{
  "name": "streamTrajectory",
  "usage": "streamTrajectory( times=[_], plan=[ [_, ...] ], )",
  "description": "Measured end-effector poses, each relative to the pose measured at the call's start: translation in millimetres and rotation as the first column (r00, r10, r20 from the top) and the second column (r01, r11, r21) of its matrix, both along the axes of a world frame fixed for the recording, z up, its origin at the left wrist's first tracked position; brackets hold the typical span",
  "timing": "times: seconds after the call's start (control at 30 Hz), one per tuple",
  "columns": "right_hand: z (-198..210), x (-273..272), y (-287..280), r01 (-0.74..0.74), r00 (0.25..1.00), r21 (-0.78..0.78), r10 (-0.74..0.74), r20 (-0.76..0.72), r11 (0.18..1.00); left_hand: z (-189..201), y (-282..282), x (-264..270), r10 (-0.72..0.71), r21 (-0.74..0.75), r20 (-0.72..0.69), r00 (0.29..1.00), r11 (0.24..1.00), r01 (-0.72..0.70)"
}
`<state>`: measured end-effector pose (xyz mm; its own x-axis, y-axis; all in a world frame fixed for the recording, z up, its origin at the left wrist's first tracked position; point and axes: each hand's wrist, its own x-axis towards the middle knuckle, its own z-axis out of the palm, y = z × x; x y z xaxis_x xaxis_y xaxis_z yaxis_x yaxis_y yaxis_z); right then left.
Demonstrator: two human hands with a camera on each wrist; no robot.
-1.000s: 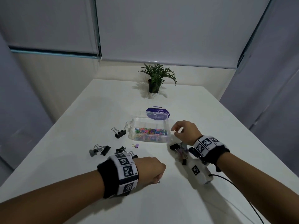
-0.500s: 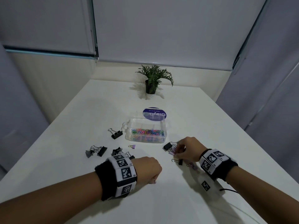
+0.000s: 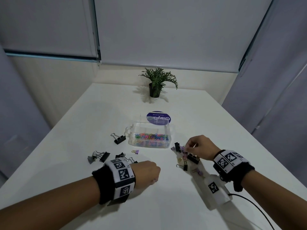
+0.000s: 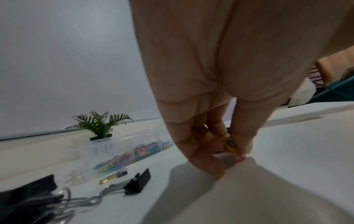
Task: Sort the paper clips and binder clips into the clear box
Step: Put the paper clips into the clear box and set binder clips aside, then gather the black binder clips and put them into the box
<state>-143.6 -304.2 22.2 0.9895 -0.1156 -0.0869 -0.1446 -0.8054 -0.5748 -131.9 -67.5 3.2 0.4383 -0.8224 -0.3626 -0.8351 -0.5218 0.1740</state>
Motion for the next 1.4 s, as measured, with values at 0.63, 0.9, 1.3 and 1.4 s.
streamTrajectory(
  times=[0.63,0.9,1.3,1.4],
  plan=[
    [-16,-13,-66,0.348,0.937,0.282,-0.342,-0.073,0.894,30,-16,95,0.506,-0.365,0.074,0.86,0.816,-0.448],
    [-16,-4,-74,0.281,0.939,-0.213,-0.313,-0.139,0.936,36,-25,112,0.485,-0.367,0.051,0.873,0.822,-0.435],
    [-15,16,1,-0.121,0.993,-0.38,0.109,-0.053,0.917,21,-38,106,0.465,-0.367,0.148,0.873,0.845,-0.388],
    [-13,18,0,-0.088,0.996,-0.371,0.076,-0.048,0.924,23,-42,98,0.429,-0.409,0.127,0.894,0.844,-0.347]
  ],
)
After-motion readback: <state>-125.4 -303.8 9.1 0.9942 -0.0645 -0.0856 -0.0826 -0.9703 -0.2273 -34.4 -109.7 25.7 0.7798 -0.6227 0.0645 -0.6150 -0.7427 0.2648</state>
